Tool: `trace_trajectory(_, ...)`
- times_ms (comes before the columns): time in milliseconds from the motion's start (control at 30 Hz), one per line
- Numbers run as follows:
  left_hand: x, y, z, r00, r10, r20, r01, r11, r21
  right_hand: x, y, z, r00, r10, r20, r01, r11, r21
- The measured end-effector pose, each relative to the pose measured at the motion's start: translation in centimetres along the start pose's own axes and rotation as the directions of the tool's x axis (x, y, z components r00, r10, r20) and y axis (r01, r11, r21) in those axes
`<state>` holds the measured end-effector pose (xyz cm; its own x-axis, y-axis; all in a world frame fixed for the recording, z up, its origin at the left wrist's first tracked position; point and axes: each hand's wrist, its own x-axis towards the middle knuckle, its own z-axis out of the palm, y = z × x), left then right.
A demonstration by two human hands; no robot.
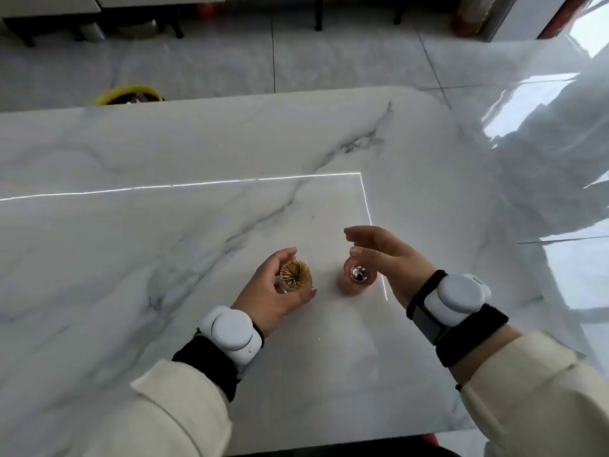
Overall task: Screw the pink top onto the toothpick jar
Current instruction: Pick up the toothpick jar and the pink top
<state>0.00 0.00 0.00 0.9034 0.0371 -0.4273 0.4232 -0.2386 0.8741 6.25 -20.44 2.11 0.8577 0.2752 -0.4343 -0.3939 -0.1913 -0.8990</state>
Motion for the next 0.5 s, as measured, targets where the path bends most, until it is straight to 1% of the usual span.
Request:
trace_trajectory(133, 0.5, -0.6, 0.4, 0.998, 0.062, -0.019, -0.061, 0.998, 0.033, 0.8, 2.0, 0.1, 0.998, -0.062, 0.033, 0.063, 0.997, -0.039)
trace_trajectory(267, 0.9, -1.8, 0.7, 0.993, 0.114, -0.045, -0.104, 0.979, 0.174, 1.3, 3.7, 0.1, 0.986, -0.152, 0.072, 0.154, 0.988, -0.021)
trace_trajectory(433, 1.0, -2.6, 0.7, 0.979, 0.184, -0.088, -0.157, 0.956, 0.247, 1.9, 4.8, 0.1, 0.971, -0.214, 0.107, 0.228, 0.963, -0.146)
trace_trajectory(500, 1.1, -3.0, 0.8, 0.97, 0.219, -0.106, -0.185, 0.946, 0.267, 2.1, 5.2, 0.0, 0.964, -0.246, 0.104, 0.261, 0.951, -0.168)
